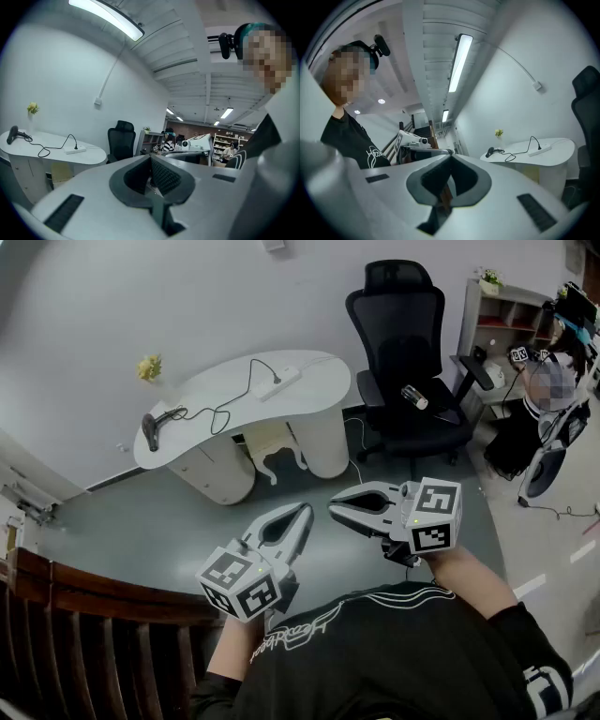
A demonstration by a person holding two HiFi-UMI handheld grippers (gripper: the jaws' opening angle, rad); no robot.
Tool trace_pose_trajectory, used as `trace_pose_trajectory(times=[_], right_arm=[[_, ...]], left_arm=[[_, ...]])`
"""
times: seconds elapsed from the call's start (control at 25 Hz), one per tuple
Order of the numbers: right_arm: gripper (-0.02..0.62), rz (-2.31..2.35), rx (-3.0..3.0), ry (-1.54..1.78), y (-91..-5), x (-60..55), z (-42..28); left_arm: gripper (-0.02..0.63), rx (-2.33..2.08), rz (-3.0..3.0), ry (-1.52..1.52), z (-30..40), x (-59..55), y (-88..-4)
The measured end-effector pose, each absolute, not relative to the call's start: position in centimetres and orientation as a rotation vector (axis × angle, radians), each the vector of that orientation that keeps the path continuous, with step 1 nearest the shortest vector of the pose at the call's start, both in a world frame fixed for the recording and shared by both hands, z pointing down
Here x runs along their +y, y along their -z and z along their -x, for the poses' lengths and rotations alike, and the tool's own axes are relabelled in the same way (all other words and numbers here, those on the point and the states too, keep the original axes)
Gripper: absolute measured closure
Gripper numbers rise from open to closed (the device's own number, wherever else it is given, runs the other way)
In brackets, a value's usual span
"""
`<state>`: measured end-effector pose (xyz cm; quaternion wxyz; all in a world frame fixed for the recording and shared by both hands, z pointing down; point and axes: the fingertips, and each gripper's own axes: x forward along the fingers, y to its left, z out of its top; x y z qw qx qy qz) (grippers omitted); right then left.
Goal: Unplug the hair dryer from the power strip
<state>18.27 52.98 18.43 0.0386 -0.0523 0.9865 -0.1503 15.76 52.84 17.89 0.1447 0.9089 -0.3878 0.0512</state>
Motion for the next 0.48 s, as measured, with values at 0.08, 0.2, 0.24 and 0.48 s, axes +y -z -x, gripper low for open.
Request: trace_pose_trajectory(times=[0.08, 0.2, 0.24, 0.48], right_arm=[[0.598, 0.17, 3.029, 0.452, -18.7, 52.8, -18.2], [0.598, 0.187, 3.032, 0.474, -19.6, 53.0, -18.4], [0.598, 0.199, 3.031, 0.477, -19.8, 53.0, -18.5], [0.598, 0.329, 3.047, 0.455, -21.9, 50.7, -19.3]], left_arm=[[0.601, -1.117, -2.623, -0.14, -15.7, 52.6, -18.0], [0.601, -1.108, -2.613, -0.123, -15.8, 52.5, -18.7], [0.603, -1.104, -2.614, -0.119, -15.8, 52.4, -18.9], [0.601, -1.108, -2.604, -0.12, -15.6, 51.3, -20.7]])
